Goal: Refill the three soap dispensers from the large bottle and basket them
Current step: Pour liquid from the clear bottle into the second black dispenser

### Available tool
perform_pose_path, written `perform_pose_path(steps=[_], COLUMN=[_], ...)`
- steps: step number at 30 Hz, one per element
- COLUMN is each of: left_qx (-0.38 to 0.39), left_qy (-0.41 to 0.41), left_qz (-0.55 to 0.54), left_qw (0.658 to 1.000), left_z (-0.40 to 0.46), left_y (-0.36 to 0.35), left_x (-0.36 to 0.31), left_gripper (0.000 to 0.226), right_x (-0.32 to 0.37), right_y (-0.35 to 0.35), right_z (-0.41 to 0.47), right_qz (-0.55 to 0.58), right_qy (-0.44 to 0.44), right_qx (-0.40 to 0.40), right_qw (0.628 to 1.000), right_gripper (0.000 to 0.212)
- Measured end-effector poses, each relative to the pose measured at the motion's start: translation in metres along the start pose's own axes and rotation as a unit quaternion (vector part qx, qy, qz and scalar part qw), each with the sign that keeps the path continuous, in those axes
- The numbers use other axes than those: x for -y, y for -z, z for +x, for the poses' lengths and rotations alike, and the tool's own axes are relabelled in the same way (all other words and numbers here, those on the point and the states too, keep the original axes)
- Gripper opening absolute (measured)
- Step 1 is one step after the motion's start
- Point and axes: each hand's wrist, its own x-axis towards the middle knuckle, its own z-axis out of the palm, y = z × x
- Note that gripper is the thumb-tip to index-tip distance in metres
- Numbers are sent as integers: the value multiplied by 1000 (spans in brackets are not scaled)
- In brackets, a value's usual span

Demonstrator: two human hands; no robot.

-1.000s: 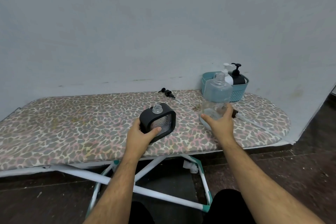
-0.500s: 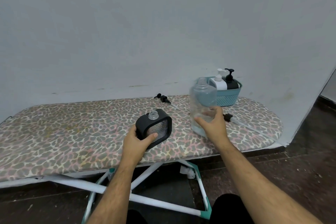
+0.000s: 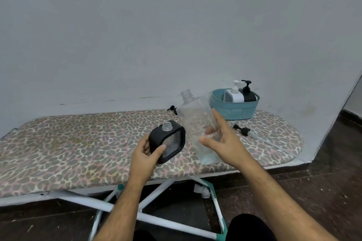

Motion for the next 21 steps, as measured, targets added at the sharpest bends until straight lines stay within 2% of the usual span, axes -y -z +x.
perform_pose_path(steps=[8,21], left_qx=[-73,-20], left_qy=[-16,-1], left_qz=[18,-6], left_qw=[997,1000], left_z=[-5,-1], left_y=[-5,1], left_x=[-5,-7], left_gripper=[53,51], right_x=[15,33], right_y=[5,28], right_z=[5,25], right_qz=[-148,-294], right_qy=[37,44], right_qx=[90,114], right_qw=[984,948], right_gripper=[94,89])
